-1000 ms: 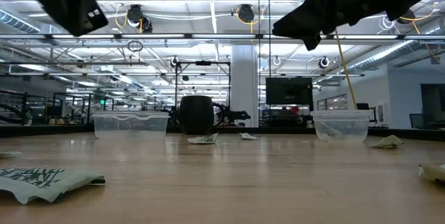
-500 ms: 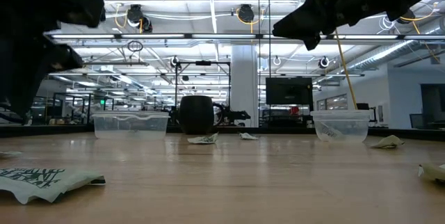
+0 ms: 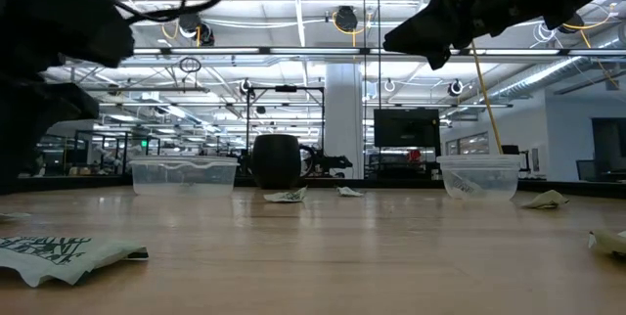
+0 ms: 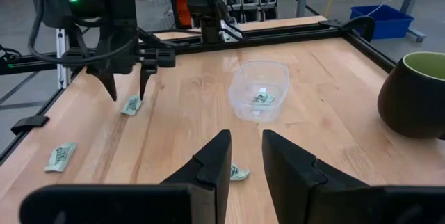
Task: Pick and place Stevia / Truvia into bins
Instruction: Put the white stevia packet into the left transparent container
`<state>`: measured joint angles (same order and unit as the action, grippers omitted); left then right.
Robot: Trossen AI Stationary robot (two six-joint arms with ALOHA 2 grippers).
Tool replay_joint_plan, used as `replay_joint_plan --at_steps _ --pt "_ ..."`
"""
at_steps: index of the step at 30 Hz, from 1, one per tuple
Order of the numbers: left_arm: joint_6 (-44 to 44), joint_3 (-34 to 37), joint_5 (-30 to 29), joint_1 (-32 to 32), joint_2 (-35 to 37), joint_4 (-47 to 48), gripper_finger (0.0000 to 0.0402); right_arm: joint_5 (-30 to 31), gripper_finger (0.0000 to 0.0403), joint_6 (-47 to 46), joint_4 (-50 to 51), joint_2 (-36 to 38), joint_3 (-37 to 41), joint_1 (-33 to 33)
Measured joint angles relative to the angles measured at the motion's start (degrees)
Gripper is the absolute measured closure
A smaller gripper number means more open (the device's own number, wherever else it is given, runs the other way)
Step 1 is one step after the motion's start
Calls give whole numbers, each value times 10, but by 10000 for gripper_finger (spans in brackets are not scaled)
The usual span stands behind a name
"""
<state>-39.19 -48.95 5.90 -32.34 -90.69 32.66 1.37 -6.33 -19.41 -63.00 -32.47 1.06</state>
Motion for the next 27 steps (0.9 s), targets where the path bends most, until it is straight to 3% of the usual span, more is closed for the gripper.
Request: replay_joint_plan --at_steps 8,17,27 --pt "35 0 -88 -32 -38 2 154 0 328 0 0 0 0 0" --pt "29 -2 -94 -43 -47 1 156 0 328 1 0 0 0 0" --pt "57 -1 -99 -50 -48 -3 250 0 328 1 0 0 0 0"
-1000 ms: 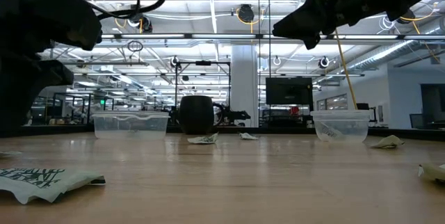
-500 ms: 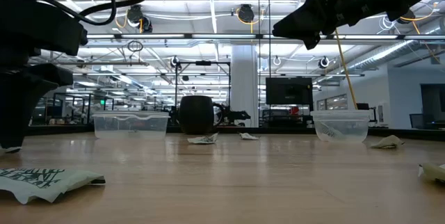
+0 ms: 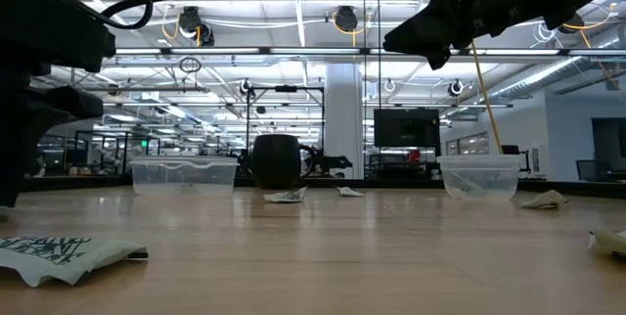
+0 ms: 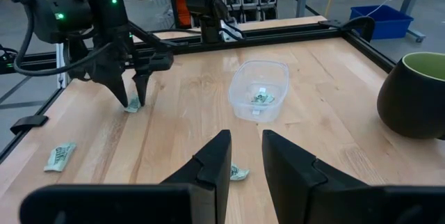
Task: Pick and place Stevia / Truvia into bins
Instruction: Put the white stevia packet into the left transparent container
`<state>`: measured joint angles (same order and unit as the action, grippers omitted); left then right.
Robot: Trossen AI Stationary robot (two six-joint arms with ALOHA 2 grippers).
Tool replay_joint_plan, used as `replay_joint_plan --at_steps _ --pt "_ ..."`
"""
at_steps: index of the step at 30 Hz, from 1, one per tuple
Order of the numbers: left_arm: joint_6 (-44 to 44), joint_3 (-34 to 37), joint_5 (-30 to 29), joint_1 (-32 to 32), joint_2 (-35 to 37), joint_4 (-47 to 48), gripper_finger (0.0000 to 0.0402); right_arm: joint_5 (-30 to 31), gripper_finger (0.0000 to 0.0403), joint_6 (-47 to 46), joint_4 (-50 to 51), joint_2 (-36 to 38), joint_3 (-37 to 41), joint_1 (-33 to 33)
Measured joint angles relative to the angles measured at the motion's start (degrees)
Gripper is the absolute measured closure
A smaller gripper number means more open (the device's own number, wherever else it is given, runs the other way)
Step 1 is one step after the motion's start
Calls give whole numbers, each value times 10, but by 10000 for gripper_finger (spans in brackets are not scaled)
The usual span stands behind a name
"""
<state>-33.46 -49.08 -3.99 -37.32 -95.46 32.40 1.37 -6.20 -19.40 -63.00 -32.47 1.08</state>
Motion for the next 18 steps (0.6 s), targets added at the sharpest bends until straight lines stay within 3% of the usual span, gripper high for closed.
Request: replay_joint_plan --at_steps 6,18 --pt "23 2 -37 14 8 2 308 0 328 0 0 0 0 1" --pt "135 3 -140 126 53 18 379 0 328 0 0 0 0 1"
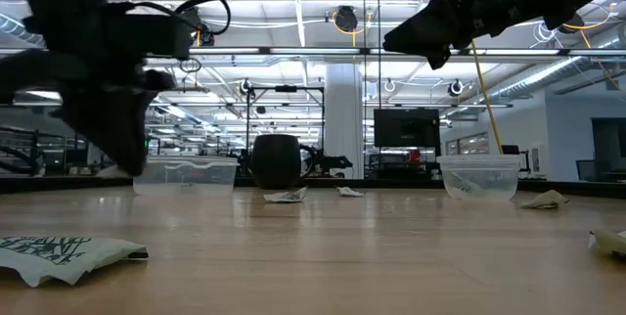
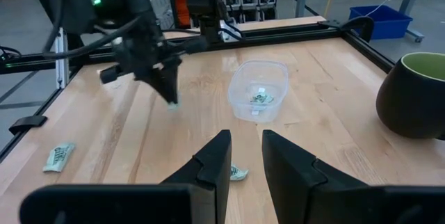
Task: Pick and place Stevia / Truvia into bins
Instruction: Put the white stevia packet into the left transparent container
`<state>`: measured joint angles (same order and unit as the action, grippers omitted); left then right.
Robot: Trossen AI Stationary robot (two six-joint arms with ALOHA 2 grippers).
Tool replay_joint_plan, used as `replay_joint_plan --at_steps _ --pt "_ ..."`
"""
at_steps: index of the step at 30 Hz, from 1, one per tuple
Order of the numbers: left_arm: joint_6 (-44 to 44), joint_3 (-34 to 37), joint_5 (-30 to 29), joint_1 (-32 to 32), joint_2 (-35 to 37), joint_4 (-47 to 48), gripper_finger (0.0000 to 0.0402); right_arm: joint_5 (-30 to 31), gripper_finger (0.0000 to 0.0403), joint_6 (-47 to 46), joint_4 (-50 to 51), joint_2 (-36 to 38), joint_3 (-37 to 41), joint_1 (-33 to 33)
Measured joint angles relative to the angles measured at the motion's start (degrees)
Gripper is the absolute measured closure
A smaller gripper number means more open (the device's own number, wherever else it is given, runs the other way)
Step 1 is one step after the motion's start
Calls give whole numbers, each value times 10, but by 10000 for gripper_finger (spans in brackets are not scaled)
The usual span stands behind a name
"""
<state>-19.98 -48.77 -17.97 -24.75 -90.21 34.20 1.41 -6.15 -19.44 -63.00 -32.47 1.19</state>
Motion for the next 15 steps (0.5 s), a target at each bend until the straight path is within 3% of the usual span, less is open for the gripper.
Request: replay_joint_plan --at_steps 5,10,15 --pt "72 0 -52 74 44 14 389 0 328 0 0 0 0 0" --pt "121 -1 -74 163 105 26 371 0 328 0 0 0 0 0" --pt "146 -2 19 252 141 19 369 0 328 0 0 0 0 0"
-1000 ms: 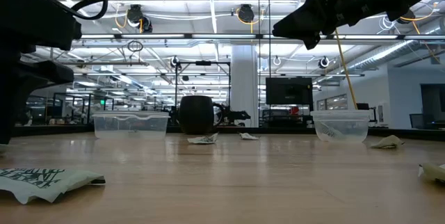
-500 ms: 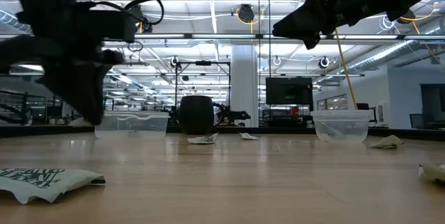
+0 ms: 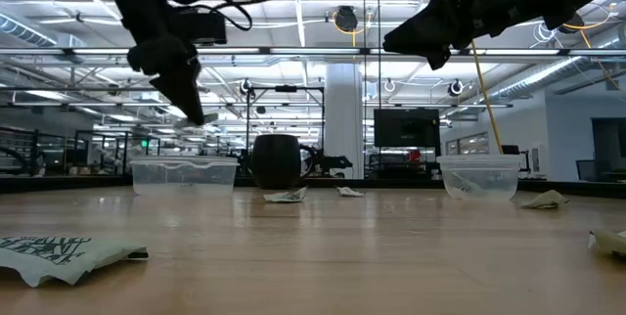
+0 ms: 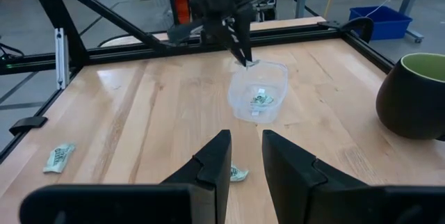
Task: Pick and place Stevia / Truvia into bins
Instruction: Put the white stevia packet into the left transparent container, then put the green and white stevia packet into the right transparent container
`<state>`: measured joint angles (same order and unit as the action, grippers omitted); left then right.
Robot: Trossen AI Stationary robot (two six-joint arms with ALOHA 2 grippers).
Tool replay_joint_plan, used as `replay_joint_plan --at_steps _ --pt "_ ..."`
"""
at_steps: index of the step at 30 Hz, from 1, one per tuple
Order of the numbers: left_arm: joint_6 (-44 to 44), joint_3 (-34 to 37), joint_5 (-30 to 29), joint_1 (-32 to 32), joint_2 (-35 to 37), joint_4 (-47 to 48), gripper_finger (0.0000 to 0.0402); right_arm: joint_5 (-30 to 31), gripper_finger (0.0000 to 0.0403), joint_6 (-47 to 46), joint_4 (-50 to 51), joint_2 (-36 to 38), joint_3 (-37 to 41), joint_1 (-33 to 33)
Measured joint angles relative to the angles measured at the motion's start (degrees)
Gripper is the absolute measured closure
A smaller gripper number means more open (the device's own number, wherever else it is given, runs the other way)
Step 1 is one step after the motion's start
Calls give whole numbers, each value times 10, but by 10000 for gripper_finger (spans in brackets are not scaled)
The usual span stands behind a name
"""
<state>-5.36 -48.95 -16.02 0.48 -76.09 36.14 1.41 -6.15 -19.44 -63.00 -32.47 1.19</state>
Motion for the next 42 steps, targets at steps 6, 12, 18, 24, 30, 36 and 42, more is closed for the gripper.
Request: replay_joint_plan --at_steps 6,12,18,24,30,36,42 --pt "16 0 103 62 -26 -30 382 0 328 0 4 0 0 0" --pt "32 0 98 87 -62 -41 381 0 328 0 5 0 0 0" --pt "31 0 100 93 -87 -34 355 0 328 0 9 0 0 0" --pt "34 0 102 92 -106 -37 332 0 328 0 9 0 0 0" --pt "36 0 102 92 -111 -47 311 0 328 2 11 0 0 0" --pt "27 0 101 92 -108 -44 290 1 326 63 38 -3 0 0" --pt "24 -4 107 92 -86 -25 289 19 295 95 16 -49 0 0"
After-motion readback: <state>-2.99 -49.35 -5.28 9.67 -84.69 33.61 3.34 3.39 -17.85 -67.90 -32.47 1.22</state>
